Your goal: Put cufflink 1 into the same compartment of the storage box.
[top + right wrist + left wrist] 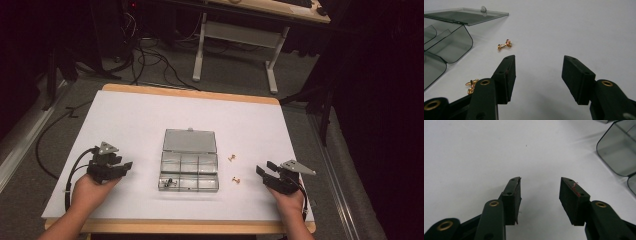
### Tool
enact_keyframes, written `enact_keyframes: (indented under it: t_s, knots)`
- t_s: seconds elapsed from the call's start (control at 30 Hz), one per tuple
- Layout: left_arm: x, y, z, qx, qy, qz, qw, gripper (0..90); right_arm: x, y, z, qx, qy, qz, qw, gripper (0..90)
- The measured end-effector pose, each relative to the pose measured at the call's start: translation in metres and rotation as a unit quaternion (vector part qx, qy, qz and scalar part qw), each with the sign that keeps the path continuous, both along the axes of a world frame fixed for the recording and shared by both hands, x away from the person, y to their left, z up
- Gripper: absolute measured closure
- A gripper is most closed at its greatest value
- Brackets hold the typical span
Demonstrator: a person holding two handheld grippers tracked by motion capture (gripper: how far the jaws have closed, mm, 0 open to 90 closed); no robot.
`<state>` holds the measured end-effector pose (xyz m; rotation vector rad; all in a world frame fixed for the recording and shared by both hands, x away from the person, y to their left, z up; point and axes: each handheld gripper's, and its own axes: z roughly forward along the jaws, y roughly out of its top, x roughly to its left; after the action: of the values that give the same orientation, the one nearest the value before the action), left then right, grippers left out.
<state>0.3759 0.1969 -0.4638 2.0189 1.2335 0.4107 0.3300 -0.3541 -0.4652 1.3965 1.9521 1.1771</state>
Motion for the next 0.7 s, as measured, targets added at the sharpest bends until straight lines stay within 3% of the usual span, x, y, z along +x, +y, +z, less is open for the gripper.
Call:
enact_keyframes:
  t_s: [0.2,0.3,0.37,0.43,0.47,0.57,0.7]
  knots:
    - [-0.002,0.005,-0.011,0.002,-0.070,-0.003,0.9976,49.3,0.001,0.001,-0.003,-0.005,0.003,0.000,1.0000,45.2]
    - [-0.002,0.008,-0.017,-0.021,-0.074,0.009,0.9970,49.1,0.001,0.002,-0.004,-0.008,0.006,-0.003,0.9999,45.0]
    - [-0.002,0.009,-0.020,-0.022,-0.075,0.025,0.9966,48.5,0.001,0.003,-0.005,-0.008,0.008,-0.004,0.9999,44.4]
    - [-0.007,0.010,-0.019,-0.026,-0.097,0.032,0.9944,45.8,0.000,0.006,-0.005,-0.008,0.010,-0.008,0.9999,44.1]
    - [-0.008,0.010,-0.019,-0.028,-0.105,0.027,0.9937,45.5,0.001,0.007,-0.005,-0.011,0.009,-0.008,0.9999,43.9]
    - [-0.009,0.010,-0.019,-0.029,-0.101,0.015,0.9944,39.9,0.001,0.012,-0.005,-0.012,0.017,-0.012,0.9997,43.2]
    - [-0.011,0.007,-0.019,-0.021,-0.110,-0.011,0.9937,32.7,0.003,0.019,-0.002,-0.017,0.022,-0.013,0.9995,43.8]
